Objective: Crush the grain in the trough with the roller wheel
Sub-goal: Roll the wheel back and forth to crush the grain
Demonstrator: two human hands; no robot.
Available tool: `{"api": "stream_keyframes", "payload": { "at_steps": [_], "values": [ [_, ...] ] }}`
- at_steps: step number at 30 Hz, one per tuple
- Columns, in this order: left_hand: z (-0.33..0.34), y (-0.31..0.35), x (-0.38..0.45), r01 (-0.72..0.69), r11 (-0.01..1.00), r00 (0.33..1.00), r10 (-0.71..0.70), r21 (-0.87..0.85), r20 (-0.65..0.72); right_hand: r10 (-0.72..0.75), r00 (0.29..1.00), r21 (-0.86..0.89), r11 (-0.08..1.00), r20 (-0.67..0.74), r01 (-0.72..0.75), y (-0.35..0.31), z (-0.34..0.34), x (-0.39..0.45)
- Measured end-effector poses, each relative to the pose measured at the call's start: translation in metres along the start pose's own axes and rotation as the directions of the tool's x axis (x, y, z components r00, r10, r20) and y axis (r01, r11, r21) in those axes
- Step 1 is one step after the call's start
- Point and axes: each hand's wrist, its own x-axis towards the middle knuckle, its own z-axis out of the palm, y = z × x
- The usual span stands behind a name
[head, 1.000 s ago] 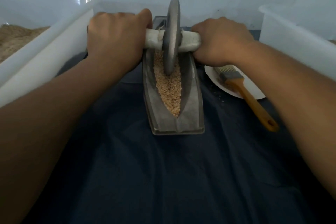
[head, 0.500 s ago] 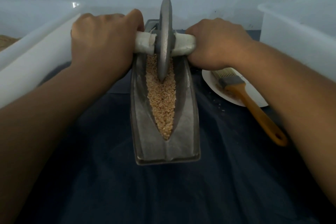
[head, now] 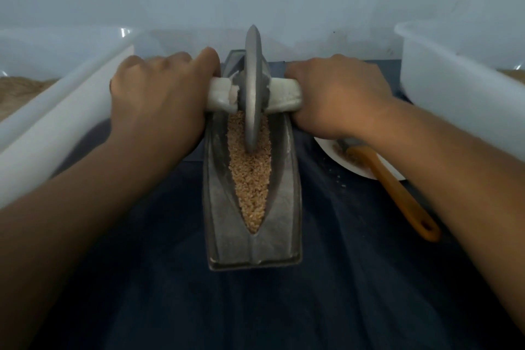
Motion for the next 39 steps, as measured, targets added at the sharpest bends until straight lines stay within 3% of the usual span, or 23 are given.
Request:
{"api": "stream_keyframes", "payload": {
  "at_steps": [8, 25, 39],
  "values": [
    [-0.019, 0.003, -0.019, -0.014, 0.995, 0.999, 0.018, -0.103, 0.040, 0.002, 0.993, -0.050, 0.999, -0.122, -0.008, -0.007, -0.004, -0.027],
    [-0.050, -0.003, -0.038, -0.004, 0.995, 0.982, 0.023, -0.102, 0.185, -0.034, 0.959, -0.137, 0.991, -0.281, -0.005, -0.024, -0.016, -0.064],
    [-0.012, -0.002, -0.012, -0.017, 1.000, 1.000, 0.018, -0.022, 0.022, 0.027, 0.981, -0.042, 0.998, -0.190, -0.036, -0.010, -0.001, -0.032]
  ]
}}
